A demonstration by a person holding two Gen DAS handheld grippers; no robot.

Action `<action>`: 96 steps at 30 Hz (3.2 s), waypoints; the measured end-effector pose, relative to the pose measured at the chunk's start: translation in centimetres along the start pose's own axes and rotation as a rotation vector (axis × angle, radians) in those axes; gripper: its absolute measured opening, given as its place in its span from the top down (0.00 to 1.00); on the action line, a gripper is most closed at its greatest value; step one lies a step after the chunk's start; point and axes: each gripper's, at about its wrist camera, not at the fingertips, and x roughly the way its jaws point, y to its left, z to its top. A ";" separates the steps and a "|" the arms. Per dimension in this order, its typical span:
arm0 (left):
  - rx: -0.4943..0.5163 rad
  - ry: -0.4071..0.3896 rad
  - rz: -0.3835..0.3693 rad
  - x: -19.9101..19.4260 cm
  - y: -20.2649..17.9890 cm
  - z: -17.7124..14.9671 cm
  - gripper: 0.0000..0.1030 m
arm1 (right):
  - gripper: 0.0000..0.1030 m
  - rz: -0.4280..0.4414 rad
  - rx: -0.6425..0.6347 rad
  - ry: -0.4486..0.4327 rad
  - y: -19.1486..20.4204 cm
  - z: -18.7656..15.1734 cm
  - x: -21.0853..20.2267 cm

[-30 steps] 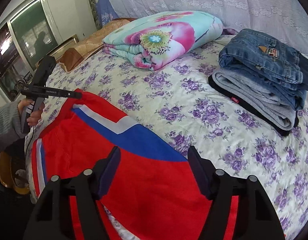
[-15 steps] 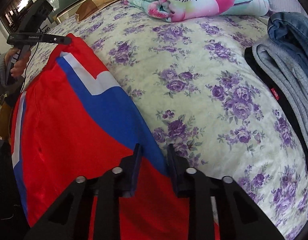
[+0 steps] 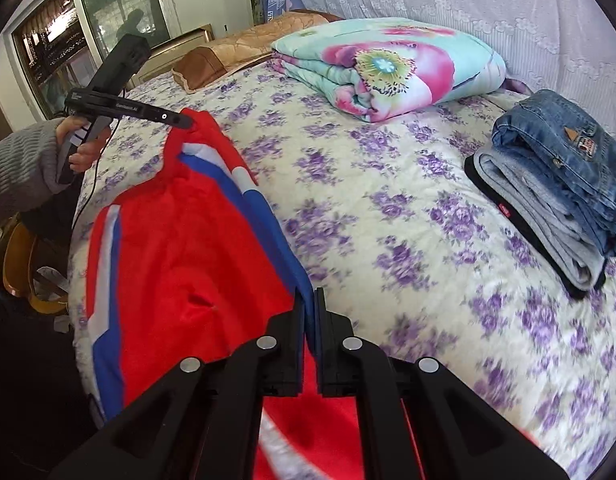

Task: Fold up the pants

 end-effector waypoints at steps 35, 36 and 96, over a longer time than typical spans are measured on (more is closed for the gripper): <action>-0.517 0.223 -0.192 -1.5 -1.3 -6.6 0.34 | 0.96 -0.029 0.074 0.108 13.8 -9.7 -1.2; -0.539 0.210 -0.181 -1.2 -1.0 -6.5 0.38 | 0.96 -0.028 0.074 0.108 13.8 -9.8 -1.2; -0.344 0.269 -0.168 4.2 -9.1 -20.3 0.58 | 0.52 -0.495 0.930 0.123 -5.1 -11.0 2.8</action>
